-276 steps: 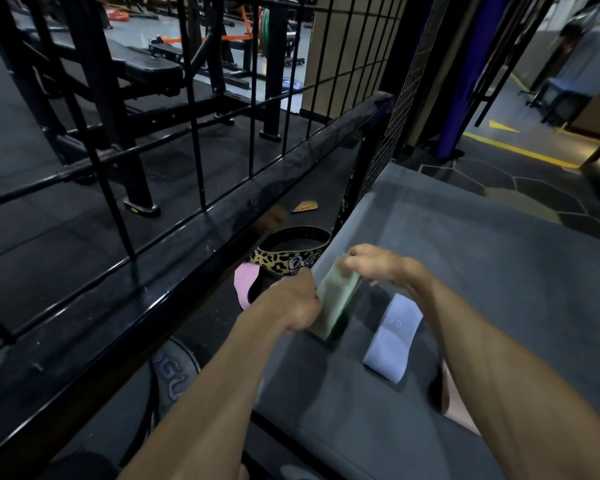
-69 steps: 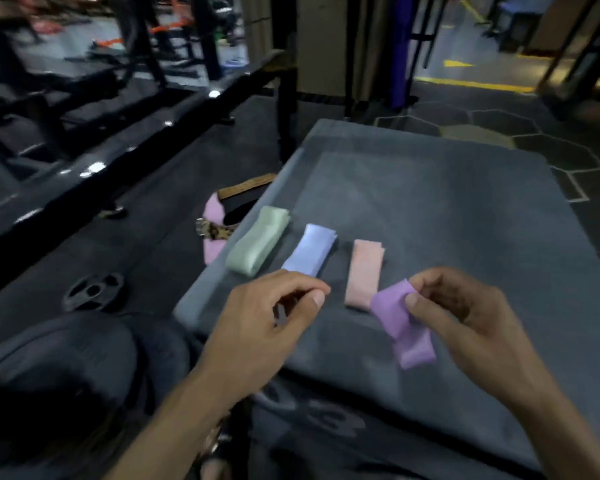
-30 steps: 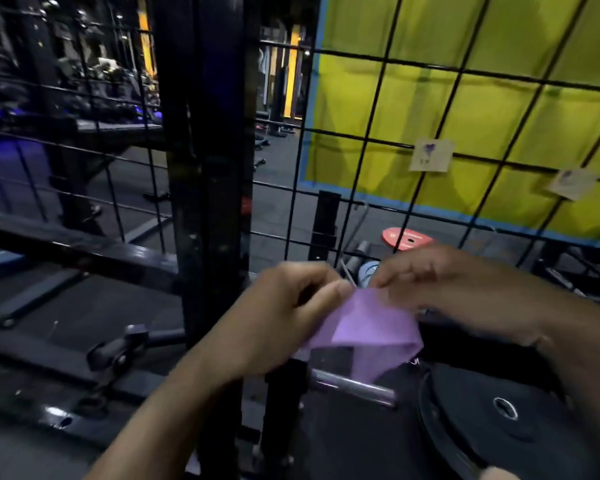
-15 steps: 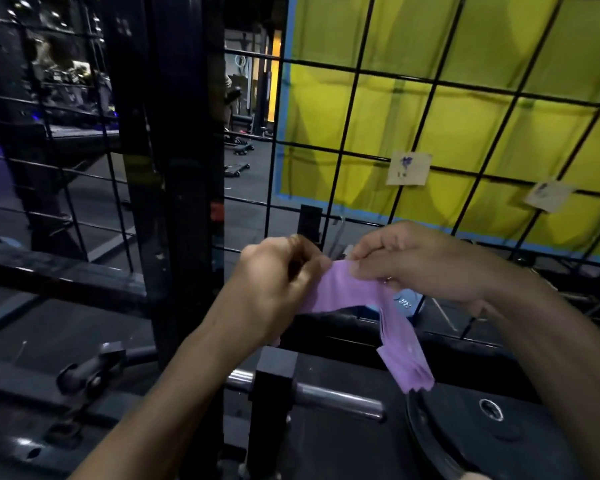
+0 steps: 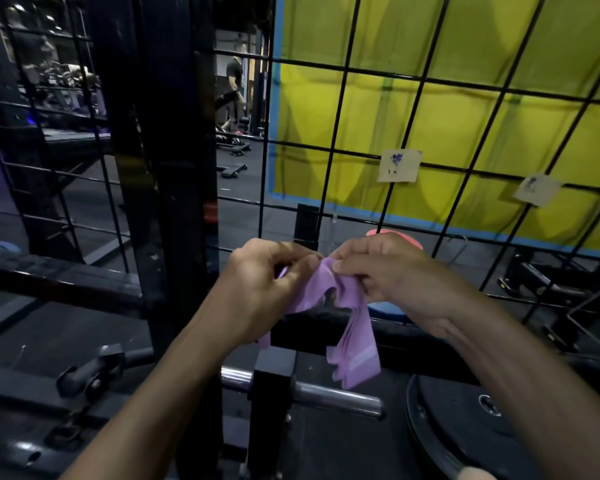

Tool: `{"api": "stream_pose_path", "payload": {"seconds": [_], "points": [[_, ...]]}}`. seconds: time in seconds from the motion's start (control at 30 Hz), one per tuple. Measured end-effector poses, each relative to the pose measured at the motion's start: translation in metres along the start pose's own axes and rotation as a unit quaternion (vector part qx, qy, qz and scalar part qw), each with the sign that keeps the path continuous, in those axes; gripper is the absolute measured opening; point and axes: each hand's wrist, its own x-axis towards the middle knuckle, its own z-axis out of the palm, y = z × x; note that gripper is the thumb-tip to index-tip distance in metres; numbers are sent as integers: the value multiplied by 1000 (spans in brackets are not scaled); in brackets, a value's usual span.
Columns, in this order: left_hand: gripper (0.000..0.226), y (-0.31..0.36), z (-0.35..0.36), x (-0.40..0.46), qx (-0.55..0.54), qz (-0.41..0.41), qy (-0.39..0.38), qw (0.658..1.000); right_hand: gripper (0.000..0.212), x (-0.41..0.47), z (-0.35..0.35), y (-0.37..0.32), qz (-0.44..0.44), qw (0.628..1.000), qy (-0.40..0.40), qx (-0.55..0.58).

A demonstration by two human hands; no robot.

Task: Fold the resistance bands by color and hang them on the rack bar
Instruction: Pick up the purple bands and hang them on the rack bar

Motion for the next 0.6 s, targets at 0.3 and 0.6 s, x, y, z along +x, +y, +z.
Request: {"api": "stream_pose_path", "payload": {"seconds": [0.3,0.6], "points": [[25,-5,-9,1,-93,-69,-128,985,12,-3,8,8,72,991,-40,104],[35,-1,-14,-10,-155,-130,-119,972,13,-1,21,11,65,977,-30,202]]}}
